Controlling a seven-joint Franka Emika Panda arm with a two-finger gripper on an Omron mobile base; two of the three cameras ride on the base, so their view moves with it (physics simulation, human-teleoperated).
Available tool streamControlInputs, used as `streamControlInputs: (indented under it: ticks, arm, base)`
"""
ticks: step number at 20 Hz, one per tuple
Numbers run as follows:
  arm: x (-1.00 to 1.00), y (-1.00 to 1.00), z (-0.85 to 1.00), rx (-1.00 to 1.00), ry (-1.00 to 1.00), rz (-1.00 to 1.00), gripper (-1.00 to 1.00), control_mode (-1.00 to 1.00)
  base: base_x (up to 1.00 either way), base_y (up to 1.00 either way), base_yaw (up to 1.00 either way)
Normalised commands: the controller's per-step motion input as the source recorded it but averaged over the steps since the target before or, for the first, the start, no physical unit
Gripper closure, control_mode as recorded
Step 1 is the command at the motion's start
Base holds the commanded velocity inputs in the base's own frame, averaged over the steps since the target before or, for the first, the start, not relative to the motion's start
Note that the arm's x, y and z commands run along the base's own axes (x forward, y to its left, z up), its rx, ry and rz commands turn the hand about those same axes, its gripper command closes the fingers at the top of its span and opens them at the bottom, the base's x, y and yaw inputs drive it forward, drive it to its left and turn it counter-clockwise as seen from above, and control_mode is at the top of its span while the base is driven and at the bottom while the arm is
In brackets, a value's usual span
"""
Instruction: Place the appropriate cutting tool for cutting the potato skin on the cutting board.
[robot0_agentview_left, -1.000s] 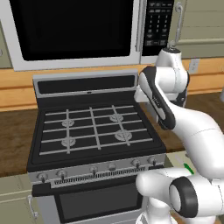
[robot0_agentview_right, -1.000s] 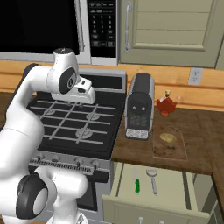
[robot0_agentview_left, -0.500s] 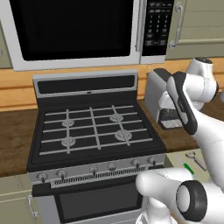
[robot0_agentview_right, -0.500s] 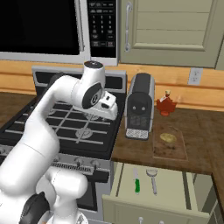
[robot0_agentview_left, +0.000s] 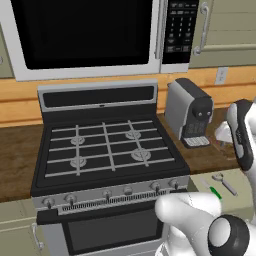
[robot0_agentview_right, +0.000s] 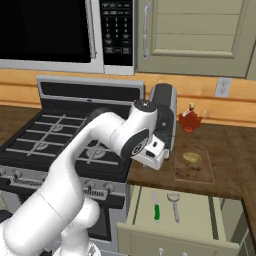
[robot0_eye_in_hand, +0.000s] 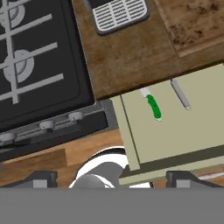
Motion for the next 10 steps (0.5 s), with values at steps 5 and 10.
streamControlInputs:
  ticks: [5, 10]
  arm:
    - [-0.7, -0.71, -0.42, 0.01, 0.01, -0.08, -1.0, -1.0]
    - [0.11, -0.96, -0.41, 0.01, 0.33, -0.1, -1.0, -1.0]
  base:
    - [0.0, 0.0, 0.0]
    - [0.0, 0.0, 0.0]
